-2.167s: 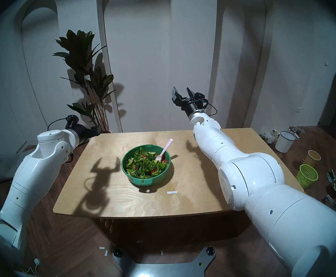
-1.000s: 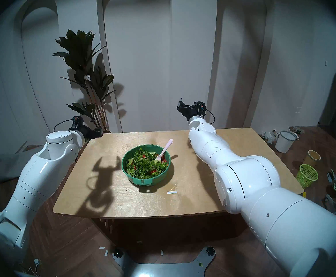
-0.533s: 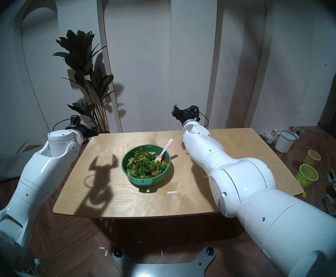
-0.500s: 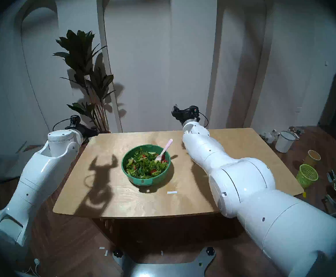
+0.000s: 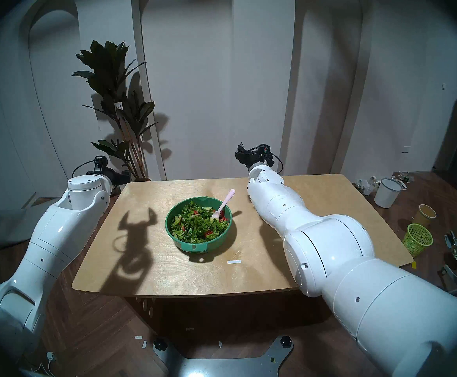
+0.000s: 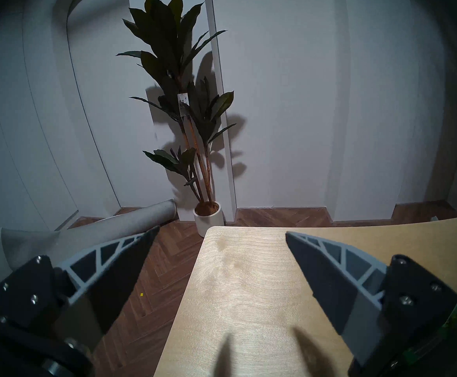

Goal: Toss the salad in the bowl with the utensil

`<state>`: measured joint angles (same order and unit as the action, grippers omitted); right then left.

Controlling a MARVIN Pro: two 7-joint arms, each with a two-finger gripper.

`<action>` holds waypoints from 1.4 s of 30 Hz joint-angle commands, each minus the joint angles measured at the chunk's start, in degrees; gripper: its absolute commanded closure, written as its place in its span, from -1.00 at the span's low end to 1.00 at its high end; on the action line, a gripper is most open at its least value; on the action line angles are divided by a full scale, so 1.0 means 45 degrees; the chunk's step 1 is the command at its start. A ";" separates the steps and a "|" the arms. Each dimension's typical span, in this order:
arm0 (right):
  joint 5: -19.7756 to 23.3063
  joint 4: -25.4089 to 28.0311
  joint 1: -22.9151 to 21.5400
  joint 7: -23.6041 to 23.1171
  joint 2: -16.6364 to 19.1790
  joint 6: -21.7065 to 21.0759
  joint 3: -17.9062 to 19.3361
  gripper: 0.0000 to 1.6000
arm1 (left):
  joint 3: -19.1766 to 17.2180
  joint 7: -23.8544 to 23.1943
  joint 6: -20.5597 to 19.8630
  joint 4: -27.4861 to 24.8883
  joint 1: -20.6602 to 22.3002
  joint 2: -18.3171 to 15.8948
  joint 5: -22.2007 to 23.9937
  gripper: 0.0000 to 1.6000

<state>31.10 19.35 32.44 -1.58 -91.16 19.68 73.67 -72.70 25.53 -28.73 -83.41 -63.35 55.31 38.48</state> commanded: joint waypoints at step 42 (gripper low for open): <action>-0.0845 0.1476 0.0295 0.2670 0.1002 0.0232 -0.0089 -1.00 | 0.0378 0.0406 0.0394 0.1412 0.1604 0.0881 -0.0824 -1.00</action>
<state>27.68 23.49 34.24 9.58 -86.43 20.13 73.43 -71.00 27.54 -27.60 -77.02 -58.75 59.22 35.44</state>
